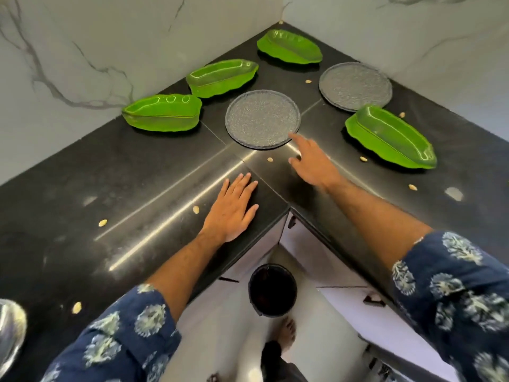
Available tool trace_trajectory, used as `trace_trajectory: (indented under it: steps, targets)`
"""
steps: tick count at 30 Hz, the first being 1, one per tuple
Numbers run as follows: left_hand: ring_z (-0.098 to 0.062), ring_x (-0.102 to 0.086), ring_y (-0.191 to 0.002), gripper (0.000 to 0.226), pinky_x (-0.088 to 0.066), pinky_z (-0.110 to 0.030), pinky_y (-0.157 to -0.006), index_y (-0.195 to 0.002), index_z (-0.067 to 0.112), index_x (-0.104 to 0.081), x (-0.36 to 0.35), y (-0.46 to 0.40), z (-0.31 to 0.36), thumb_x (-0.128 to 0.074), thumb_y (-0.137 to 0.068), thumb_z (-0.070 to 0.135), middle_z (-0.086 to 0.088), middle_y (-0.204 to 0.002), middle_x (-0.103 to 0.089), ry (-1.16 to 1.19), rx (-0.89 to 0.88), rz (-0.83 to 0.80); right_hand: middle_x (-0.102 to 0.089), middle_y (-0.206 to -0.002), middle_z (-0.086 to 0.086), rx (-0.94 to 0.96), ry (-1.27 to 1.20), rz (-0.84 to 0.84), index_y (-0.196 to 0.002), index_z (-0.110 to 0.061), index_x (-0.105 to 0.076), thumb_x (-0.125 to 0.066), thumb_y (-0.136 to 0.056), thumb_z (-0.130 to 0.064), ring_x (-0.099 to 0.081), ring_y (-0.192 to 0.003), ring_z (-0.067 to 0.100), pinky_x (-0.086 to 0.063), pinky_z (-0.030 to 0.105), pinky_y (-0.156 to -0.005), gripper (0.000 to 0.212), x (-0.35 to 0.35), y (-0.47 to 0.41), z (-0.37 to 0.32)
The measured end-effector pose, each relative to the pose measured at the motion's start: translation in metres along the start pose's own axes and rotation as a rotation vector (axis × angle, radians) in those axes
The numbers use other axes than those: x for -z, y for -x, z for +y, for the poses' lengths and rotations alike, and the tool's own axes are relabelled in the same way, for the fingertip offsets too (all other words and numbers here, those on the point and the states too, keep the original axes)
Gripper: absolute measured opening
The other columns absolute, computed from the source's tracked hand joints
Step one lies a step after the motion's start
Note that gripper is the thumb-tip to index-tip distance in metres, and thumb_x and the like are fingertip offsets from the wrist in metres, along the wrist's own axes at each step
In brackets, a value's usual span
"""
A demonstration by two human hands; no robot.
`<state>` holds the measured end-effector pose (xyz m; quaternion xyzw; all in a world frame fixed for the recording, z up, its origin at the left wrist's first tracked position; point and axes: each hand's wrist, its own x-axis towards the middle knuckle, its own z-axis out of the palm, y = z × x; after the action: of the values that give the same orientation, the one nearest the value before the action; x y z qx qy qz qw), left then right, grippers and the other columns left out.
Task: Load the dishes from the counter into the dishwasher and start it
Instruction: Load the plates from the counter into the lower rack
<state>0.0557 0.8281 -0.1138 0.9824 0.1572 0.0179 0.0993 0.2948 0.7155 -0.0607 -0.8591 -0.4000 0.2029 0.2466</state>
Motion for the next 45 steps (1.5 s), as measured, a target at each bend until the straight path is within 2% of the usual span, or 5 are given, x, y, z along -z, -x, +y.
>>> trace_trajectory:
  steps: [10, 17, 23, 31, 45]
  targets:
    - [-0.014, -0.005, -0.155, 0.056, -0.009, -0.047, -0.126, -0.156, 0.020, -0.029, -0.005, -0.003, -0.008, -0.032, -0.104, 0.042, -0.001, -0.166, -0.019, 0.069, 0.005, 0.041, -0.048, -0.114, 0.018, -0.092, 0.180, 0.146, -0.109, -0.016, -0.050, -0.054, -0.096, -0.039, -0.058, -0.095, 0.041, -0.048, 0.045, -0.082, 0.026, -0.005, -0.042, 0.001]
    - [-0.013, -0.004, -0.155, 0.056, -0.009, -0.047, -0.126, -0.155, 0.020, -0.028, -0.005, -0.002, -0.007, -0.032, -0.104, 0.042, 0.000, -0.166, -0.019, 0.073, 0.006, 0.044, -0.064, -0.118, 0.022, -0.538, -0.094, 0.296, -0.126, -0.003, -0.038, -0.063, -0.085, -0.011, -0.063, -0.108, 0.041, -0.051, 0.041, -0.088, 0.049, 0.006, -0.061, -0.015]
    - [-0.017, -0.009, -0.155, 0.056, -0.008, -0.047, -0.126, -0.155, 0.018, -0.031, -0.003, -0.002, -0.006, -0.035, -0.103, 0.040, -0.002, -0.164, -0.023, 0.099, -0.007, 0.061, -0.069, -0.066, 0.014, -0.741, -0.404, 0.195, -0.082, -0.001, -0.059, -0.063, -0.083, -0.009, -0.070, -0.051, 0.022, -0.060, 0.037, -0.047, 0.009, 0.019, -0.079, -0.011]
    - [-0.021, -0.011, -0.155, 0.058, -0.008, -0.049, -0.126, -0.156, 0.015, -0.029, 0.000, 0.000, -0.007, -0.036, -0.103, 0.039, -0.006, -0.165, -0.023, 0.085, -0.021, 0.042, -0.066, -0.098, 0.012, -0.780, -0.919, 0.155, -0.118, -0.012, -0.056, -0.048, -0.089, -0.027, -0.068, -0.078, 0.028, -0.059, 0.038, -0.052, 0.033, 0.021, -0.073, -0.023]
    - [-0.020, -0.008, -0.155, 0.057, -0.010, -0.052, -0.125, -0.155, 0.015, -0.028, 0.002, 0.005, -0.003, -0.029, -0.104, 0.038, -0.005, -0.166, -0.019, 0.103, -0.218, -0.036, -0.060, -0.070, -0.005, -0.625, -1.268, 0.672, -0.089, -0.024, -0.055, -0.044, -0.093, -0.017, -0.057, -0.061, 0.010, -0.047, 0.022, -0.049, 0.014, 0.029, 0.183, -0.015]
